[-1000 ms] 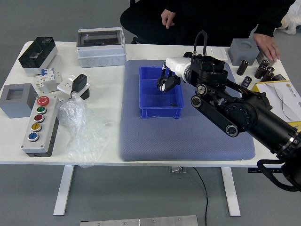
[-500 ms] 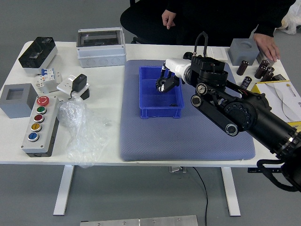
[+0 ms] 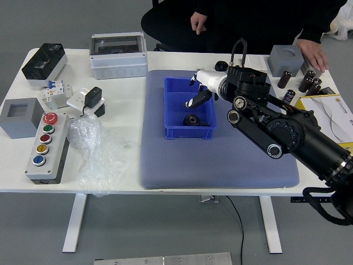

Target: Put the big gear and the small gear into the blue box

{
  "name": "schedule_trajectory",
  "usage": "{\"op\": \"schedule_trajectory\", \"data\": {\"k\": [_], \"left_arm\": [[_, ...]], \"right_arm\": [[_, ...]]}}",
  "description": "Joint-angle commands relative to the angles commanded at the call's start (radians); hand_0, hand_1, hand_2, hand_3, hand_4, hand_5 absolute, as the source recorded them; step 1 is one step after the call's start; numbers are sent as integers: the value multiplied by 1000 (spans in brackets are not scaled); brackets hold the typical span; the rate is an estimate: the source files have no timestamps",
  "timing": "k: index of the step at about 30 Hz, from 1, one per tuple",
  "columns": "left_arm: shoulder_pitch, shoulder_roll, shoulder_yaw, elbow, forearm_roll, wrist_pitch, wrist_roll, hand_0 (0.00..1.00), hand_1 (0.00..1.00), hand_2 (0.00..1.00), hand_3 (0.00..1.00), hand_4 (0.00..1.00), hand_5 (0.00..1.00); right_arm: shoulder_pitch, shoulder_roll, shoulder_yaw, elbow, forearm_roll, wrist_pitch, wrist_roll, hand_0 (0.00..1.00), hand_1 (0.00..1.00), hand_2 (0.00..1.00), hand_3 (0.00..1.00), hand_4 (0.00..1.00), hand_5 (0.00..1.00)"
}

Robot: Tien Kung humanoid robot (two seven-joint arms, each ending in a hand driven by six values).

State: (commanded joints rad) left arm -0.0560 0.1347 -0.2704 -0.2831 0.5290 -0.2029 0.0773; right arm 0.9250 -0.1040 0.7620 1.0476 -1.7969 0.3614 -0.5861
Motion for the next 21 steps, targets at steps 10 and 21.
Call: {"op": "schedule_trajectory", "data": {"k": [10, 21], "left_arm": [[1, 2, -5, 0, 2, 0, 0, 869, 850, 842, 808, 615, 367], [2, 5, -23, -1, 11, 0, 0, 869, 850, 842, 807, 615, 367]], "right_arm": [[2, -25, 20, 29, -19, 3, -4, 391, 503, 688, 879, 924, 520], [-7, -99, 55, 107, -60, 21, -21, 389, 502, 676, 863, 925, 527]]}}
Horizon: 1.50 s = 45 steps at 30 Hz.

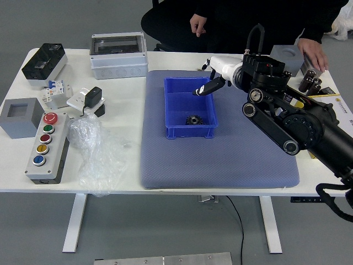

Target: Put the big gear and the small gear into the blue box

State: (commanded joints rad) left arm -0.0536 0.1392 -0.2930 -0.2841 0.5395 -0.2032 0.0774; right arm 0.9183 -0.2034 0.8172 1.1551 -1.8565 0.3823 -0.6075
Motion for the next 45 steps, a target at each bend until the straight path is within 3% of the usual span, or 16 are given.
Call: {"op": "schedule_trajectory", "data": {"k": [6, 7, 12, 13, 18, 19, 37, 45], "left_arm": [[2, 2, -9, 0, 3, 0, 0, 869, 851, 842, 807, 615, 367], [2, 2, -11, 0, 4, 0, 0, 869, 850, 842, 808, 616, 366], [1, 4, -20, 0, 8, 0, 0, 869, 850, 842, 808, 616, 366], [1, 4, -21, 0, 9, 0, 0, 869, 850, 842, 807, 616, 367], [1, 5, -27, -1, 11, -1, 0, 869, 850, 842, 807, 616, 367], [1, 5, -28, -1, 11, -1, 0, 869, 850, 842, 807, 615, 367], [1, 13, -51, -2, 23, -1, -1, 869, 849, 842, 806, 614, 368], [2, 17, -55, -1, 24, -1, -1, 869, 849, 842, 805, 615, 371]], "right_arm": [[-13, -44, 18, 28, -8, 6, -6, 413, 518, 680, 852, 918, 522], [-15, -50, 21, 31, -9, 7, -6, 487, 559, 698, 839, 896, 517], [-28, -91, 42, 47, -13, 7, -8, 487, 559, 698, 839, 896, 517], [-31, -97, 45, 49, -14, 6, -8, 563, 589, 719, 820, 831, 521], [-46, -130, 61, 66, -16, 8, -9, 563, 589, 719, 820, 831, 521], [-49, -136, 64, 69, -17, 8, -10, 619, 633, 730, 800, 726, 509], [-112, -244, 134, 146, -43, 21, -24, 682, 676, 759, 746, 655, 502], [-130, -269, 140, 165, -46, 20, -25, 698, 689, 771, 741, 646, 505]]}}
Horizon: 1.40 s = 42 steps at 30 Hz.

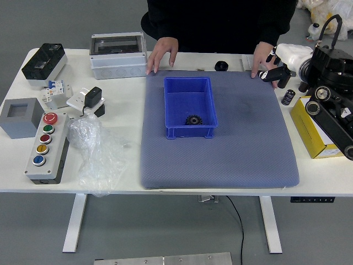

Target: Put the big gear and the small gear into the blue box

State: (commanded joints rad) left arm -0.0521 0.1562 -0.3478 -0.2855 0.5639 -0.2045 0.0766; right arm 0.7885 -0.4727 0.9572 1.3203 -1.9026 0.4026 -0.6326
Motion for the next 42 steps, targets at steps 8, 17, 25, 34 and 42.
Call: {"op": "schedule_trajectory", "data": {"k": [8, 17, 25, 34, 42], "left_arm": [[-1, 2, -1, 0, 1, 0, 0, 869, 849, 842, 806, 615, 371], [0, 3, -8, 0, 4, 0, -1, 869, 849, 841, 805, 615, 371], [2, 4, -16, 0, 7, 0, -1, 868, 849, 841, 805, 614, 371], [1, 5, -20, 1, 8, 0, 0, 869, 849, 840, 805, 614, 372], [-2, 3, -24, 0, 9, -1, -1, 868, 849, 840, 804, 614, 373]], "right_arm": [[-16, -16, 5, 11, -1, -9, 3, 720, 701, 782, 736, 635, 506], [-42, -39, 33, 14, 5, -33, 7, 764, 729, 808, 724, 534, 522], [-64, -63, 77, 17, 8, -75, 12, 820, 782, 846, 729, 447, 599], [-103, -89, 136, 39, -6, -137, 33, 905, 859, 902, 798, 424, 901], [-141, -98, 177, 55, -15, -186, 56, 915, 871, 909, 811, 419, 998]]}}
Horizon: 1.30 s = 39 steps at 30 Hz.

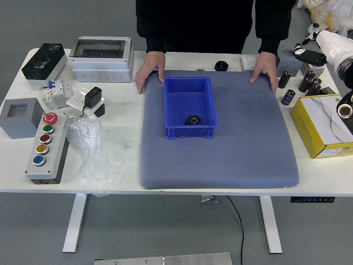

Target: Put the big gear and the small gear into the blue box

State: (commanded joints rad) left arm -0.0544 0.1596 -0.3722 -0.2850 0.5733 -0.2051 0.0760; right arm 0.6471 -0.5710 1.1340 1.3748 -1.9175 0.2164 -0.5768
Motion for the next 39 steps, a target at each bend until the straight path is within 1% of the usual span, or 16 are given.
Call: {"op": "schedule_trajectory", "data": {"k": [9, 10, 15, 16, 20, 21, 22, 27, 28, 39], "left_arm": [[-2, -1, -1, 0, 0, 0, 0, 868, 849, 840, 805, 615, 372], [-2, -2, -1, 0, 0, 0, 0, 869, 849, 840, 805, 615, 373], [-2, -2, 1, 0, 0, 0, 0, 869, 849, 840, 805, 615, 373], [-2, -2, 2, 0, 0, 0, 0, 868, 849, 840, 806, 615, 372], [-2, -1, 5, 0, -1, 0, 0, 868, 849, 840, 806, 615, 372], [-2, 0, 5, 0, -1, 0, 0, 868, 849, 840, 806, 615, 372], [-2, 0, 6, 0, -1, 0, 0, 867, 849, 840, 804, 614, 373], [-3, 0, 7, 0, 0, 0, 0, 867, 849, 840, 804, 614, 373], [-3, 0, 7, 0, 0, 0, 0, 868, 849, 840, 804, 615, 372], [-5, 3, 14, 0, 0, 0, 0, 868, 849, 840, 804, 615, 374]], "right_arm": [[-22, -11, 33, 12, -10, -24, 19, 927, 874, 910, 825, 430, 998], [-24, -12, 36, 13, -10, -27, 21, 932, 878, 910, 834, 445, 998], [-34, -17, 48, 21, -13, -57, 41, 932, 878, 910, 834, 445, 998], [-36, -18, 50, 23, -13, -63, 46, 934, 880, 910, 858, 498, 998], [-42, -23, 55, 27, -7, -74, 55, 934, 880, 910, 858, 498, 998], [-44, -24, 55, 29, -5, -75, 56, 934, 880, 910, 858, 498, 998], [-46, -26, 54, 31, -3, -75, 56, 935, 878, 906, 859, 553, 998], [-54, -36, 47, 37, -2, -65, 48, 935, 878, 906, 859, 553, 998], [-56, -39, 45, 39, -2, -62, 46, 937, 876, 903, 859, 614, 998], [-74, -62, 30, 73, -8, -46, 35, 937, 872, 891, 852, 602, 998]]}}
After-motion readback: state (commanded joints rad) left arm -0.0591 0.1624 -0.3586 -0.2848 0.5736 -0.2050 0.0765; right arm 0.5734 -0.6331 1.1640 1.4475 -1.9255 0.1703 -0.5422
